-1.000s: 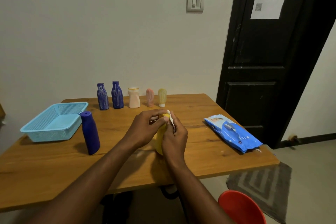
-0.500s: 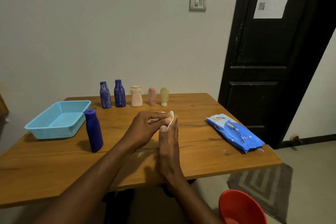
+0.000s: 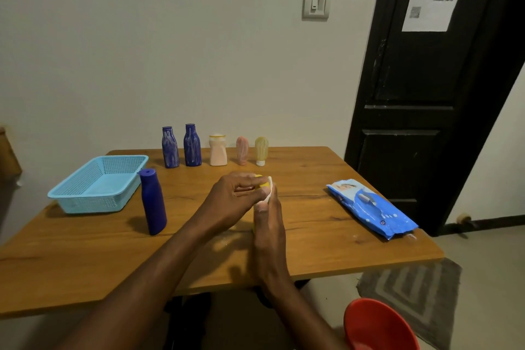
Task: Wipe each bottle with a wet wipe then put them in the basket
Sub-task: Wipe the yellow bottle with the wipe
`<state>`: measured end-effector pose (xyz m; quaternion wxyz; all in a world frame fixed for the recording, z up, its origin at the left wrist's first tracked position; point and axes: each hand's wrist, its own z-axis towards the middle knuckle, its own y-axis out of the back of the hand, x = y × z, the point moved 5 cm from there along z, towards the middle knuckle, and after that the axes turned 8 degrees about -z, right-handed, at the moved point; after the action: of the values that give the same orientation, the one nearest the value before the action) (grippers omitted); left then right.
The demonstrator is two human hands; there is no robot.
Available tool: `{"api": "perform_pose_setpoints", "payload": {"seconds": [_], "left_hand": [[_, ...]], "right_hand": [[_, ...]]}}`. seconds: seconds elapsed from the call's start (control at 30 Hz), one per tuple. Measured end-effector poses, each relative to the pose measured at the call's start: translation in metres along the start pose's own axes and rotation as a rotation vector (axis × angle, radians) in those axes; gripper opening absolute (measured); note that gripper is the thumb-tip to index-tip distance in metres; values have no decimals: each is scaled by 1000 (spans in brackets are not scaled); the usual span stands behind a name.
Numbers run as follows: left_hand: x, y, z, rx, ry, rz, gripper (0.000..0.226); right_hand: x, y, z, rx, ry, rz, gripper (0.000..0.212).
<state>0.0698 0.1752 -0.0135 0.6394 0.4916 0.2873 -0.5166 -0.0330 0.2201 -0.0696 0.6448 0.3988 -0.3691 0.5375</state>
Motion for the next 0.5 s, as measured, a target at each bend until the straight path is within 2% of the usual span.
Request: {"api": "perform_pose_setpoints", "payload": {"seconds": [0.3,0.5], "left_hand": [[0,1,-1,-47,-43,-42,25],[2,2,-3,-89,-15,-76,32]], "right_hand": [[-6,-2,55,90,-159,97,85],[-45,-6,17,102,-308,42,94]]}}
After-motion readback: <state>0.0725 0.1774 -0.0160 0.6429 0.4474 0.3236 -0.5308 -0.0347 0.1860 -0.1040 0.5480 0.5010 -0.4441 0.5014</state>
